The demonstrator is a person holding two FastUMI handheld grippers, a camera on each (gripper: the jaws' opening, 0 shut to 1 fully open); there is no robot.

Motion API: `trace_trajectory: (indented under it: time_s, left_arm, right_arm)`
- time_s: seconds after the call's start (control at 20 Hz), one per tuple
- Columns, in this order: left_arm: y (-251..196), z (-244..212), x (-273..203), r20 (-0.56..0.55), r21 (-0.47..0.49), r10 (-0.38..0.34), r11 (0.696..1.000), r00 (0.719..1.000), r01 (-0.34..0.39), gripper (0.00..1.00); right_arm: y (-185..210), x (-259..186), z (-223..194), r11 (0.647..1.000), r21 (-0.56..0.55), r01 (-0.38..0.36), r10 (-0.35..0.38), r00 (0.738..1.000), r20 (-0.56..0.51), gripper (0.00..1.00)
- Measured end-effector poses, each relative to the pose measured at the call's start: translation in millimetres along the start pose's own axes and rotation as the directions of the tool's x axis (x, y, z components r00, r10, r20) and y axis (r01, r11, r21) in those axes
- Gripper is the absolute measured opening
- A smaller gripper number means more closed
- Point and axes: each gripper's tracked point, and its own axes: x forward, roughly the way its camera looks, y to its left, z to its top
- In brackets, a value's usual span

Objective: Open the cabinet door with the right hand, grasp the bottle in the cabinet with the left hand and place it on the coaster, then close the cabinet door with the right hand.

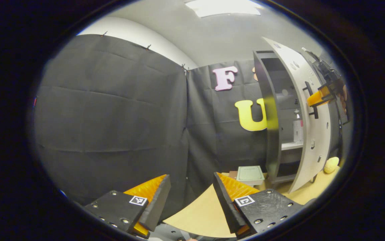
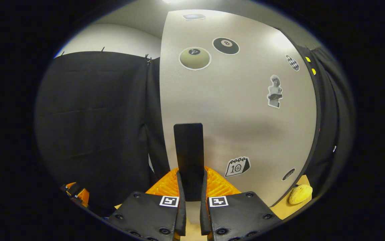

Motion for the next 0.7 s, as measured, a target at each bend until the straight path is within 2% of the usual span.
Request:
trace_trajectory:
  time_s: [0.25, 0.4, 0.45, 0.5, 0.7]
  left_arm:
    - [-63, 16, 11, 0.029, 0.01, -0.103, 0.995, 0.994, 0.103, 0.77]
    - [-123, 13, 11, 0.019, 0.0, -0.175, 0.984, 0.984, 0.175, 0.78]
    - [-144, 13, 8, 0.014, 0.001, -0.195, 0.981, 0.981, 0.195, 0.79]
    - [-164, 14, 5, 0.011, 0.002, -0.212, 0.977, 0.977, 0.212, 0.77]
    - [-233, 27, -15, 0.025, -0.009, -0.285, 0.958, 0.958, 0.286, 0.77]
  right_arm:
    - [-9, -20, -3, 0.999, -0.022, -0.044, 0.044, 0.999, -0.002, 0.18]
    - [-19, -38, -4, 0.995, -0.047, -0.084, 0.083, 0.996, -0.009, 0.18]
    - [-21, -42, -5, 0.994, -0.048, -0.097, 0.097, 0.995, -0.01, 0.15]
    - [-25, -47, -5, 0.993, -0.038, -0.113, 0.112, 0.994, -0.014, 0.18]
    - [-43, -59, -6, 0.988, -0.036, -0.152, 0.152, 0.988, -0.022, 0.19]
